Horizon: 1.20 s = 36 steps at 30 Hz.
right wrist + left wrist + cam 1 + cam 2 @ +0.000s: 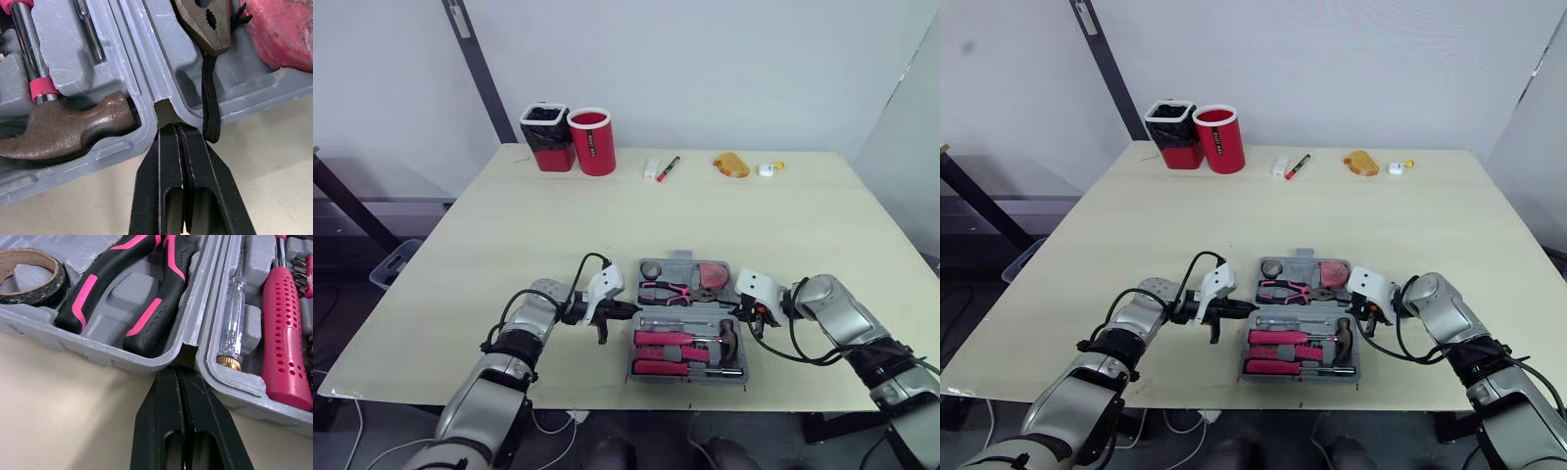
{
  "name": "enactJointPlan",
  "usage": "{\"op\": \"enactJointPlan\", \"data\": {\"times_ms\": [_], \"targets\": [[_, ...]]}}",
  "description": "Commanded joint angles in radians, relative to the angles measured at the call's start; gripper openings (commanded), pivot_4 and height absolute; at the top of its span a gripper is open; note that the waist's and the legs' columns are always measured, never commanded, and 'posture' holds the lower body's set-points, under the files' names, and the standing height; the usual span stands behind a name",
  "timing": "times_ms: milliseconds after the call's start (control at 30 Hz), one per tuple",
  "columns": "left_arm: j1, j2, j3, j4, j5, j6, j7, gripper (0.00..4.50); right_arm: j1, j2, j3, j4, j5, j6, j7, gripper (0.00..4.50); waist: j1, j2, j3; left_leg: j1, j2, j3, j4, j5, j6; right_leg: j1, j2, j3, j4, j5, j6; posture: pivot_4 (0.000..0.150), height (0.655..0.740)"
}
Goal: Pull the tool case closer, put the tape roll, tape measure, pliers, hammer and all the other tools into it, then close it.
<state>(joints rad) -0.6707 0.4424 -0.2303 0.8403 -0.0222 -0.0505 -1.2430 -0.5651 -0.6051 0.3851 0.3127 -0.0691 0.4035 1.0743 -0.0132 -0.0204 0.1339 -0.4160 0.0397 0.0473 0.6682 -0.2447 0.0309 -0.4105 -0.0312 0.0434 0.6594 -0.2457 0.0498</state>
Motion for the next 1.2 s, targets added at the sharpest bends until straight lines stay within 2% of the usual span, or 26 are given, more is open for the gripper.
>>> {"op": "enactJointPlan", "data": {"times_ms": [33, 900, 1200], "targets": [[0.026, -0.017, -0.007, -0.073, -0.012, 0.004, -0.037, 0.04, -0.010, 0.014, -0.007, -0.040, 0.023, -0.033, 0.037, 0.01, 0.000, 0.000, 0.000, 0.000, 0.000, 0.000, 0.000, 0.000, 0.000, 0.000, 0.000, 0.000, 0.000, 0.000, 0.000, 0.150, 0.7400], [0.205, 0.028, -0.015, -0.341, -0.013, 0.112, -0.056, 0.04, 0.125, -0.033, -0.019, -0.240, 0.038, 0.072, 0.079, 0.01, 0.001, 0.000, 0.000, 0.000, 0.000, 0.000, 0.000, 0.000, 0.000, 0.000, 0.000, 0.000, 0.000, 0.000, 0.000, 0.150, 0.7400], [0.227, 0.039, -0.008, -0.368, -0.011, 0.132, -0.040, 0.04, 0.142, -0.026, -0.023, -0.254, 0.034, 0.082, 0.066, 0.01, 0.000, 0.000, 0.000, 0.001, 0.000, 0.000, 0.000, 0.000, 0.000, 0.000, 0.000, 0.000, 0.000, 0.000, 0.000, 0.150, 0.7400]]}}
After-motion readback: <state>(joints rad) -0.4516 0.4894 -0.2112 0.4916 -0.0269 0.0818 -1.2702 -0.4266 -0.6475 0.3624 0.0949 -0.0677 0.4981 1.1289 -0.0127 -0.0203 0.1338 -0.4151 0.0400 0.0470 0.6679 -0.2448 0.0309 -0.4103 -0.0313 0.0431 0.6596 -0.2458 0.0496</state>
